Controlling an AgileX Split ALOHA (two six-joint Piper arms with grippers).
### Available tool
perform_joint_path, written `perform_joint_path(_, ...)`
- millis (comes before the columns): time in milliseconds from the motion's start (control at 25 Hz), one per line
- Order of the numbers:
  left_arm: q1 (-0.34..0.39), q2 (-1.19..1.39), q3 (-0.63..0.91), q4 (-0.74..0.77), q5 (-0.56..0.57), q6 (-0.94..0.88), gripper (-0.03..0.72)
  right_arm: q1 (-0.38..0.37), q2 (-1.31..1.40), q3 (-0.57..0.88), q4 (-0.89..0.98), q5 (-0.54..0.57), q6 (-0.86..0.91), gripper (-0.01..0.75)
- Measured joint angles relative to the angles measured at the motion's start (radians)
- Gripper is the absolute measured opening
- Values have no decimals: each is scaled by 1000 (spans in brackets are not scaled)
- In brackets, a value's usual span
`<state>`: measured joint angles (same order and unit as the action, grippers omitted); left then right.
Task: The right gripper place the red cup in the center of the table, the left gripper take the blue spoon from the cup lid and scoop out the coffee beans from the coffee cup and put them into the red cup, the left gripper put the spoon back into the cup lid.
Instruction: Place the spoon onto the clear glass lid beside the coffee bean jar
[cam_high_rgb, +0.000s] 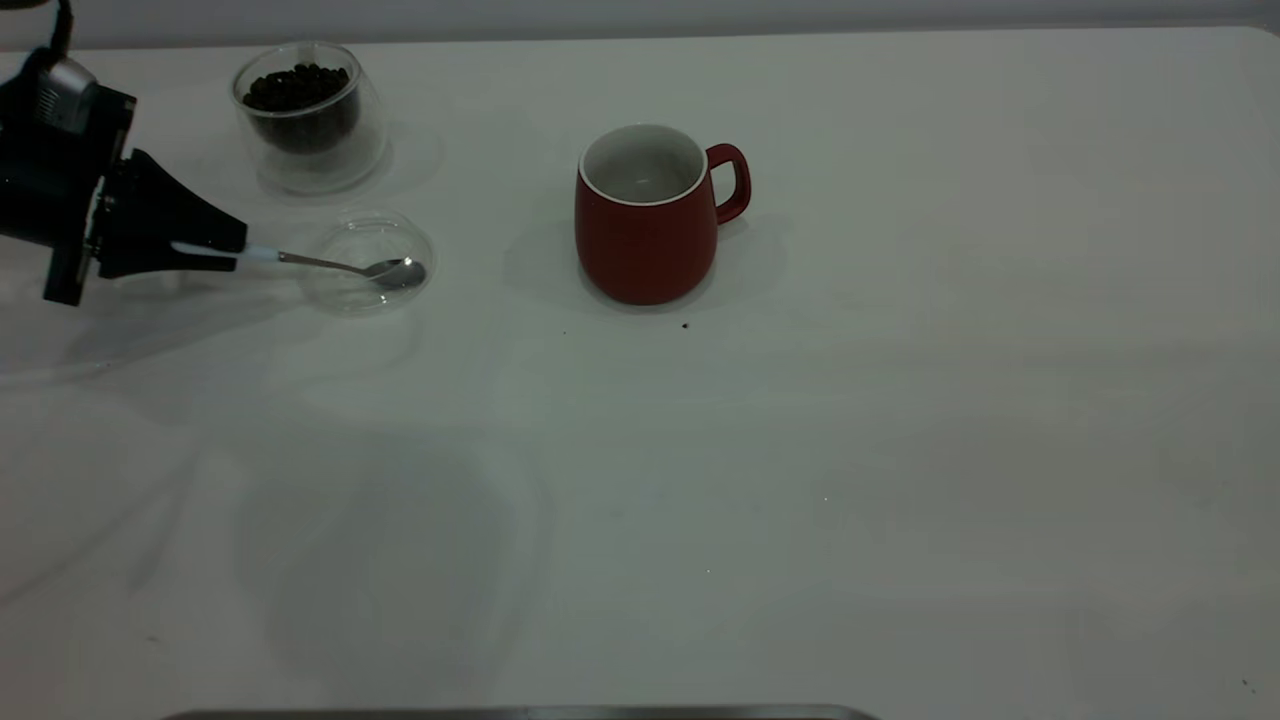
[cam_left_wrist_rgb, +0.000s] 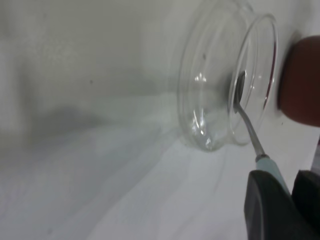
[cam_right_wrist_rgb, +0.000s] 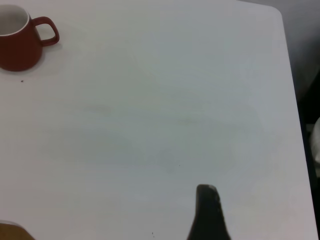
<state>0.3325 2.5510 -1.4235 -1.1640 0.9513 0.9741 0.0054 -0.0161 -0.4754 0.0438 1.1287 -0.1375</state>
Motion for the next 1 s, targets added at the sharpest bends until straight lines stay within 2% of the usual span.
perform_joint_path(160, -3, 5, 0, -16, -22, 26, 179, 0, 0, 0, 0, 0, 0, 590)
perform_joint_path(480, -4, 5, 0, -16, -53, 203, 468, 0, 0, 0, 0, 0, 0, 590)
perform_joint_path(600, -5, 5, 0, -16, -76, 263, 537, 0, 0, 0, 0, 0, 0, 590)
perform_joint_path(720, -6, -8, 0, 4, -129, 313, 560, 0, 0, 0, 0, 0, 0, 590)
perform_joint_path(1000, -6, -171, 0, 94, -249, 358, 561, 0, 0, 0, 0, 0, 0, 590)
